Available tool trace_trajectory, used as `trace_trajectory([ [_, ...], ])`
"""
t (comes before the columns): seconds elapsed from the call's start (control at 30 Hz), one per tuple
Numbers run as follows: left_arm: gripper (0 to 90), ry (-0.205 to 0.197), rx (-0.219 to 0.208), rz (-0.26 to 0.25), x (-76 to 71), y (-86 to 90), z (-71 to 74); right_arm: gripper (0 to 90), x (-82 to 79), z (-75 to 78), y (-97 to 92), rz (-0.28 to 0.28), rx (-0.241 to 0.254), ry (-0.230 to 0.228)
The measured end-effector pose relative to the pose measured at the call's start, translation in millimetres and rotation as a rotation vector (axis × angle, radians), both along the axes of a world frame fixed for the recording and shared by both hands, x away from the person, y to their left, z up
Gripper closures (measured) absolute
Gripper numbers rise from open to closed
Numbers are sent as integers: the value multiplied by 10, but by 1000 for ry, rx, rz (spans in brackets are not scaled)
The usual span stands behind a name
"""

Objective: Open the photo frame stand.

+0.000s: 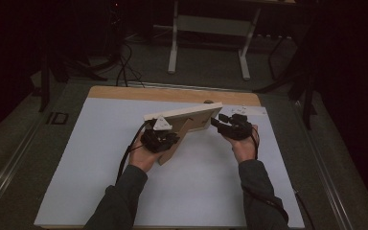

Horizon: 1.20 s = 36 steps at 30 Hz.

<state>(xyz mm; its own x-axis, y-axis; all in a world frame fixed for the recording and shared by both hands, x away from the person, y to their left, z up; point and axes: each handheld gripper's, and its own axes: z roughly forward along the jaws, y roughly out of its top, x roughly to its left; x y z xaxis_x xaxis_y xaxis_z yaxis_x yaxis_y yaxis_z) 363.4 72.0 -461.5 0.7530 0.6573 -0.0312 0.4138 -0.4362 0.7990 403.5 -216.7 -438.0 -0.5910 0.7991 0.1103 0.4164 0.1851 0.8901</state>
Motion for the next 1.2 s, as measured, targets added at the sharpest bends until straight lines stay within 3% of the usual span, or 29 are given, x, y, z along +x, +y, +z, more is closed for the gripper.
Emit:
trace_trajectory([
  [0.57, 717, -92, -14, 4, -196, 136, 204, 545, -2, -38, -68, -5, -7, 11],
  [0.97, 708, -113, -11, 4, -312, 264, 295, 541, 2, -30, -92, -9, -11, 13],
  [1.2, 702, -125, -30, 27, -363, 364, 319, 535, 9, -38, -135, -17, -9, 19],
])
